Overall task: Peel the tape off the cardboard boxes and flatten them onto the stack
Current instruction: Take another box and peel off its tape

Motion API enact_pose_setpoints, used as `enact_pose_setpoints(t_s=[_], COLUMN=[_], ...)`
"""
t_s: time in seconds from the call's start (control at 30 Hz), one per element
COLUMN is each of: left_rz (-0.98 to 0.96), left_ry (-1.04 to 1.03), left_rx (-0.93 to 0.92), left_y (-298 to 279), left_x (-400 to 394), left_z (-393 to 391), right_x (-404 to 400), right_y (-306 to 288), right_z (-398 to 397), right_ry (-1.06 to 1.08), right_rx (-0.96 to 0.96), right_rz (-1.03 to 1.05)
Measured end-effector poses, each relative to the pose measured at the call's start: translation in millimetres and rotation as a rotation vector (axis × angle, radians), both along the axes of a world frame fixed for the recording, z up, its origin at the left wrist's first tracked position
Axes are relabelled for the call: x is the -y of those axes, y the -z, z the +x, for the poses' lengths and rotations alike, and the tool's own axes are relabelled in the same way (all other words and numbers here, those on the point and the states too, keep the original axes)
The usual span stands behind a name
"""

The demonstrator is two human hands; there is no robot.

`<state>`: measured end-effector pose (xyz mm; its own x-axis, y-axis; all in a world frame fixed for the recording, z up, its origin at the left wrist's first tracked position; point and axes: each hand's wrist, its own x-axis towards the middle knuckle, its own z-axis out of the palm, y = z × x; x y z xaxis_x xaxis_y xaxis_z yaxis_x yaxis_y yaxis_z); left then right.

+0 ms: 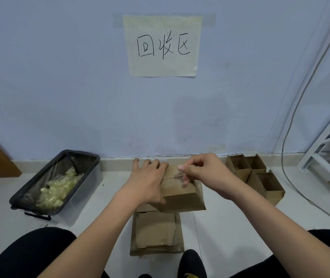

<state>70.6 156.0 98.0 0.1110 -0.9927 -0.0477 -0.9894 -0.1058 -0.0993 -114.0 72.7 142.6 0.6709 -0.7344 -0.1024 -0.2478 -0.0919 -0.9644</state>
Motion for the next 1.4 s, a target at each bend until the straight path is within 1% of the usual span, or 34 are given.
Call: enact_pose_setpoints(t_s=[0.03,0.13,0.17,0.23,0.3,0.37,0.5,0.63,0.73,0.87,0.97,1.1,1.17,1.23,1.3,1.4], left_rz=[-0.013,-0.051,-0.056,-0.062,-0.063,-0.048,-0.029,-0.041,-0.044,-0.026,-0.022,-0.003,0.008,0.019,0.029,0.036], left_ry=[0.023,0.049,0.043,0.02,-0.02,-0.056,-0.089,-0.104,-0.108,-0.109,-0.109,-0.096,-0.098,-0.103,-0.105,-0.086], left_rx=[-0.046,-0.308,-0.37,-0.419,-0.41,-0.399,-0.395,-0.436,-0.479,-0.529,-0.526,-0.514,-0.513,-0.504,-0.495,-0.503], left_y=[0.9,0.9,0.7,1.1,0.5,0.2,1.7,1.4,0.1,0.7,0.5,-0.7,-0.9,-1.2,-2.7,-5.1], left_x=[1.4,3.2,3.8,5.0,6.6,8.2,6.7,6.5,7.2,6.9,6.4,5.6,5.4,4.8,4.4,4.6], left_z=[-3.8,-16.8,-19.7,-20.9,-16.1,-8.1,1.4,4.1,4.7,6.8,10.0,10.2,10.2,11.6,14.7,15.7], right_x=[-1.5,-7.5,-7.4,-4.4,1.2,6.3,16.1,20.5,18.7,12.6,10.4,7.4,7.2,7.4,8.6,11.5], right_y=[-1.3,-7.4,-9.5,-15.1,-18.9,-19.9,-18.8,-18.7,-16.7,-19.1,-20.7,-24.4,-27.6,-29.4,-27.9,-23.9], right_z=[0.4,3.1,2.9,-0.4,-5.7,-11.8,-21.5,-25.6,-22.4,-18.4,-19.3,-19.7,-21.9,-26.1,-29.2,-28.5], right_ry=[-0.008,-0.025,-0.031,-0.045,-0.054,-0.028,0.026,0.038,0.047,-0.026,-0.039,-0.075,-0.109,-0.206,-0.272,-0.241], right_rx=[0.032,0.131,0.155,0.196,0.217,0.159,-0.02,-0.223,-0.179,-0.211,-0.23,-0.294,-0.308,-0.335,-0.314,-0.24], right_rz=[0.034,0.152,0.182,0.234,0.262,0.217,0.017,-0.243,-0.29,-0.256,-0.183,-0.263,-0.206,-0.131,-0.071,-0.018])
